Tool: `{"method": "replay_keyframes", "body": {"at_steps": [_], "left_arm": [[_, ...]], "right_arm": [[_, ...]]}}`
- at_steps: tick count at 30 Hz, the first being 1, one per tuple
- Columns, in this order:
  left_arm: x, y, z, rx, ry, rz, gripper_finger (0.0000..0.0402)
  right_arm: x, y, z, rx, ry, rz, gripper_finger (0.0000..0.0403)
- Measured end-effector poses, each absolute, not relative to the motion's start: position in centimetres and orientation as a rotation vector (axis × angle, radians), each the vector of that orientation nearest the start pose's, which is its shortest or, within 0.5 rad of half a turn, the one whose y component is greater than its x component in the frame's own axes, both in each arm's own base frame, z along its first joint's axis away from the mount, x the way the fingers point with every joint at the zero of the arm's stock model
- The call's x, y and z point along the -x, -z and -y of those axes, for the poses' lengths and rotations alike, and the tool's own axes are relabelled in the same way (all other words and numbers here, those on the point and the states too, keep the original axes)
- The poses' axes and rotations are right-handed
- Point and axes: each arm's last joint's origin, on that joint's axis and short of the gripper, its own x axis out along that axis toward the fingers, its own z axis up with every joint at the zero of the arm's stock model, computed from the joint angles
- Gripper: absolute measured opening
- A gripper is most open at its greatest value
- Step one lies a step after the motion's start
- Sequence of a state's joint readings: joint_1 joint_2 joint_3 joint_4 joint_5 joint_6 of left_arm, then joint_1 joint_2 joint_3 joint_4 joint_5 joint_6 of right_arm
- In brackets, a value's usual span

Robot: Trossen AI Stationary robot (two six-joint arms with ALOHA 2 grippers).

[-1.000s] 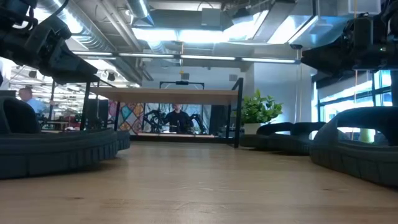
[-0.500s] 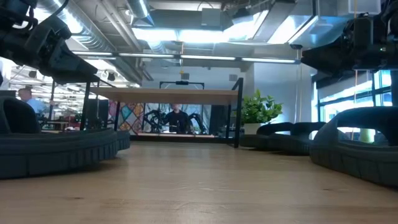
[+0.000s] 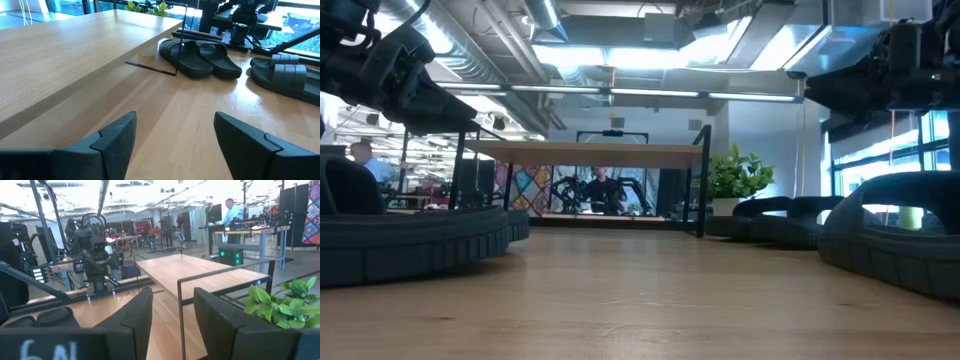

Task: Pick and place slides into the shelf
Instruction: Put the black slide on the shelf

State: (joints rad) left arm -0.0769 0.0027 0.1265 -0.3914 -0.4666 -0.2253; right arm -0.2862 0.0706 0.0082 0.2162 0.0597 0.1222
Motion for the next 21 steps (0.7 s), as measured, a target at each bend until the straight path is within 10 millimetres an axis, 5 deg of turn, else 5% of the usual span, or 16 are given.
{"method": "replay_keyframes", "body": {"at_steps": [14,21], "left_arm": [[-8.28,-16.93,-0.67,0.149,-0.415,-0.214,0.0258],[-8.27,-16.94,-0.67,0.149,-0.414,-0.214,0.0258]], "right_arm": [[-9.58,-18.18,3.00,-0.088,0.337,0.175,0.0146],[-9.36,-18.52,3.35,-0.071,0.477,0.214,0.0163]]}}
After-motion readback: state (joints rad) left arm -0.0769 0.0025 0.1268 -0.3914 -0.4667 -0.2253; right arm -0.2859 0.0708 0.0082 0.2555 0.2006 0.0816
